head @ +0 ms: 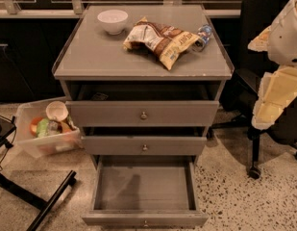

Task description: Close bottom drawer

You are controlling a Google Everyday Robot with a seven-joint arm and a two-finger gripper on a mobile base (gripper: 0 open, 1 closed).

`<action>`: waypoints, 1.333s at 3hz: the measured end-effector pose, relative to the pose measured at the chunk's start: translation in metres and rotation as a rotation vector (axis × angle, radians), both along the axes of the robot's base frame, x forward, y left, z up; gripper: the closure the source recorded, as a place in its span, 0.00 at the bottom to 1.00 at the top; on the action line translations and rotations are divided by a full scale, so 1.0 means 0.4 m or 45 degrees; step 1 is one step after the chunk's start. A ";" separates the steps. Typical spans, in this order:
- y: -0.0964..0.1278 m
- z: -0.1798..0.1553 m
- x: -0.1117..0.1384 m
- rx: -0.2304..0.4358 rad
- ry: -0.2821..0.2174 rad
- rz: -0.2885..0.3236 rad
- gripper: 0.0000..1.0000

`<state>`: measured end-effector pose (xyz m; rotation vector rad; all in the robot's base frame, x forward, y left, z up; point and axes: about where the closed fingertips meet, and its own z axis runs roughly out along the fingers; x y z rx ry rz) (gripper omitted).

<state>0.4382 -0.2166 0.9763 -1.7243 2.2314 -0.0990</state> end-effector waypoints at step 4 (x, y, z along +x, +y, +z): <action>0.052 -0.531 -0.128 0.520 0.113 -0.030 0.00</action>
Offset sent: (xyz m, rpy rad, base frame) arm -0.0150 -0.0089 -0.1209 0.2212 -0.0227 -0.0187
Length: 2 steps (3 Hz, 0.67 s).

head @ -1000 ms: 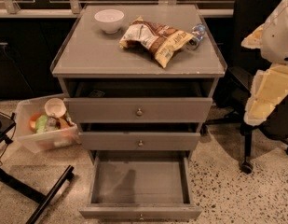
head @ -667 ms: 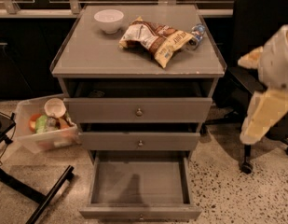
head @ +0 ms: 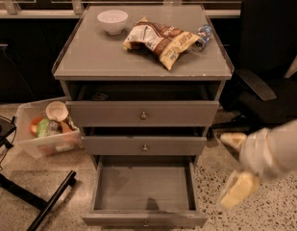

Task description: Close bottom drawer

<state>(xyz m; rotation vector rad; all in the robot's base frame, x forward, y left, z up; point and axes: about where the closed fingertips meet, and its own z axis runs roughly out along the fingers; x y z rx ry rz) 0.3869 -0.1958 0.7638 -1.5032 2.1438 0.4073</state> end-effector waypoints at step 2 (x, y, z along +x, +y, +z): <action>0.002 -0.150 -0.033 0.063 0.073 -0.047 0.00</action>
Offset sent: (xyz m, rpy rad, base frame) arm -0.0134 0.0006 -0.0590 0.0526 0.0557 -0.0362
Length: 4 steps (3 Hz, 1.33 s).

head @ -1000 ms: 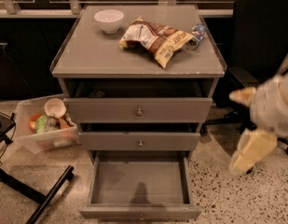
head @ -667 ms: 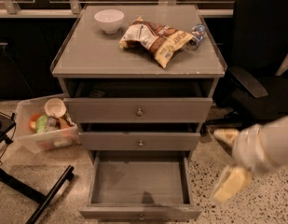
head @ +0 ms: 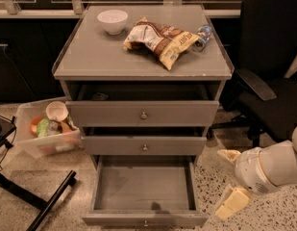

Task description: Close bottom drawer

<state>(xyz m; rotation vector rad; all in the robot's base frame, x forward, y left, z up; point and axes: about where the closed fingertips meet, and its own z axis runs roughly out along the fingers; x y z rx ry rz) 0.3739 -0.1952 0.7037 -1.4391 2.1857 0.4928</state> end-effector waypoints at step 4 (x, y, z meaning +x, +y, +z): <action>0.079 -0.589 0.090 0.152 0.102 0.045 0.00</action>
Offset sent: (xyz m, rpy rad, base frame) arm 0.0357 0.0084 -0.1645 0.0997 0.0875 -0.0047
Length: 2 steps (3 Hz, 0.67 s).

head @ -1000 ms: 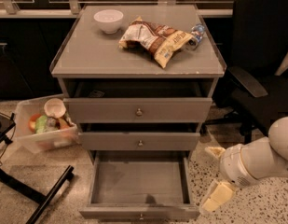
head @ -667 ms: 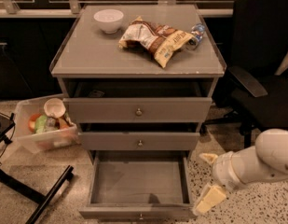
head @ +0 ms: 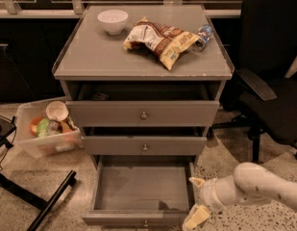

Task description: Close bottom drawer

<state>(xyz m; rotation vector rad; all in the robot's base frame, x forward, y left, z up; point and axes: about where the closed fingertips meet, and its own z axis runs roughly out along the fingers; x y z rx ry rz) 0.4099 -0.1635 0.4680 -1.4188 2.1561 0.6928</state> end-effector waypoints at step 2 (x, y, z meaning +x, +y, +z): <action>0.032 -0.087 -0.038 0.058 0.075 -0.007 0.00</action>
Offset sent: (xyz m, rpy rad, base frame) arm -0.0128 0.0115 -0.0332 0.0411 0.0509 -0.0079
